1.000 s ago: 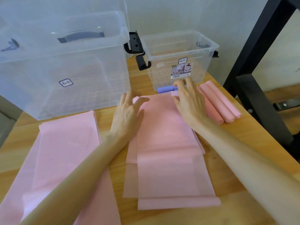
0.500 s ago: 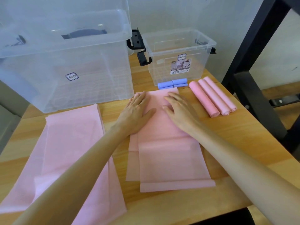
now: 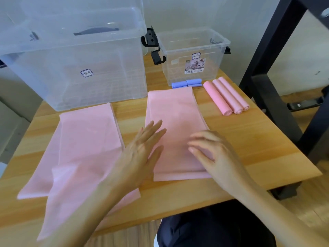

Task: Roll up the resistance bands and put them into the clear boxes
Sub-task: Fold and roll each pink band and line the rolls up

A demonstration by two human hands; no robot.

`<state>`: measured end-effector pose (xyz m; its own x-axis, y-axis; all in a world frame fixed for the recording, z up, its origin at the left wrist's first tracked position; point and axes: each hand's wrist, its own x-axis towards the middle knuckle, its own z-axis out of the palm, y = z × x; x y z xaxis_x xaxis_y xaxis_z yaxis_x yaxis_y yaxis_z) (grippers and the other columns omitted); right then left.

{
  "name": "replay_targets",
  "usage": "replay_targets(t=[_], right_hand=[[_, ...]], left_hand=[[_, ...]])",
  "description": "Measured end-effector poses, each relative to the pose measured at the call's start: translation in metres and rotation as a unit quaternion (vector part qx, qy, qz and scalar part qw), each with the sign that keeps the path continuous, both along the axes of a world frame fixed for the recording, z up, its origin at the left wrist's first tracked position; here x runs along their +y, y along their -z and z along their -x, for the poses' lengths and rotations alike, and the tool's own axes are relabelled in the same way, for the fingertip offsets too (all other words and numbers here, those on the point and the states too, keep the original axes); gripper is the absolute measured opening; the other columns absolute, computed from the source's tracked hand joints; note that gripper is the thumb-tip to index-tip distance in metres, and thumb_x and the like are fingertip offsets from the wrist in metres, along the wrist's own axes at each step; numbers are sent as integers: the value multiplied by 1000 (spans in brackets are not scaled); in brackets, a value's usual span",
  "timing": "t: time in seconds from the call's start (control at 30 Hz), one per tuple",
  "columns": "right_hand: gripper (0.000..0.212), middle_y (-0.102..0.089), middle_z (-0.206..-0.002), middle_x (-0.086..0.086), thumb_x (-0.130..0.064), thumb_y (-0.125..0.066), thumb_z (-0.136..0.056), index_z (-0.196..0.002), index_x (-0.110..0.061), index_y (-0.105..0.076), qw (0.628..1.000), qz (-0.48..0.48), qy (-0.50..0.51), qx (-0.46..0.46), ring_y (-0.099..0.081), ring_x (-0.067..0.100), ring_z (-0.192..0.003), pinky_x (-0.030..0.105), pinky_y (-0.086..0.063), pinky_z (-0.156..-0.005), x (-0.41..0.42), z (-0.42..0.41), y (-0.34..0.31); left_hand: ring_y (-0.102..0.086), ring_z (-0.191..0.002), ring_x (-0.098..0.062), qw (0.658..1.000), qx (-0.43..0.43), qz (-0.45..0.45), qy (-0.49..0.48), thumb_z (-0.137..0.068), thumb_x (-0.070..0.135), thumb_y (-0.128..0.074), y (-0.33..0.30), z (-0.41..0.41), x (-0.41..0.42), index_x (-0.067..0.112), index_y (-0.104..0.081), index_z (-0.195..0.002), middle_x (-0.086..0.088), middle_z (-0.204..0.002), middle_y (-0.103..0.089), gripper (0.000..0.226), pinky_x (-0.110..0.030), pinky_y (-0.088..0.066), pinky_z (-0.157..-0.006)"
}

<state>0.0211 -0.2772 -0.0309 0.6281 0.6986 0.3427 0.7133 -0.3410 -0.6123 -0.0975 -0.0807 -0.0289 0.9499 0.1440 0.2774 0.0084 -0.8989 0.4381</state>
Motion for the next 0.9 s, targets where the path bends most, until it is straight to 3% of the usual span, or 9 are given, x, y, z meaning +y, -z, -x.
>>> replay_targets(t=[0.1, 0.2, 0.37, 0.6, 0.7, 0.77, 0.9], right_hand=[[34, -58, -124, -14, -39, -51, -97, -111, -18, -73, 999, 25, 5, 20, -52, 9, -117, 30, -46, -98, -19, 22, 12], [42, -59, -124, -12, -41, -41, -98, -107, -16, -74, 999, 27, 10, -21, -48, 4, -116, 30, -44, -95, -32, 38, 20], [35, -61, -119, -13, -38, -45, -97, -101, -19, -74, 997, 27, 19, -64, -49, 5, -110, 13, -29, -97, -50, 60, 22], [27, -59, -99, -11, -34, -53, -93, -95, -17, -74, 996, -24, 43, -70, -53, 12, -96, 24, -40, -87, -58, 73, 28], [27, -56, -93, -10, -37, -56, -92, -91, -17, -74, 996, -36, 54, -53, -51, 13, -91, 28, -43, -79, -59, 74, 29], [25, -56, -90, -10, -39, -62, -91, -87, -18, -74, 997, -43, 55, -33, -50, 13, -90, 31, -45, -77, -58, 74, 29], [21, -55, -87, -13, -40, -67, -86, -82, -21, -74, 998, -43, 47, -7, -49, 10, -90, 29, -42, -81, -58, 70, 26]], left_hand=[[-20, -150, -10, 1000, 15, -15, 10, -101, 37, -30, 12, 26, -22, 14, -48, -145, 5, -159, -31, 53, -28, -13, -122], [-24, -148, -13, 999, 22, -43, 9, -103, 34, -31, 21, 44, -36, 12, -53, -141, 2, -157, -35, 48, -30, -17, -121], [-31, -145, -9, 1000, 5, -28, -1, -103, 33, -38, 21, 64, -53, 17, -61, -134, 6, -152, -44, 42, -27, -18, -121], [-53, -119, 2, 996, -53, 52, -53, -96, 39, -51, 21, 84, -69, 28, -75, -106, 21, -125, -63, 28, -13, -25, -114], [-59, -105, 0, 993, -48, 74, -84, -93, 43, -54, 18, 84, -74, 32, -75, -96, 27, -113, -62, 23, -16, -45, -93], [-59, -102, -3, 989, -42, 93, -103, -91, 39, -63, 16, 84, -77, 33, -74, -93, 27, -109, -61, 13, -23, -50, -80], [-61, -99, -10, 983, -31, 144, -108, -89, 32, -67, 12, 82, -80, 31, -73, -88, 22, -104, -59, 6, -31, -53, -78]])
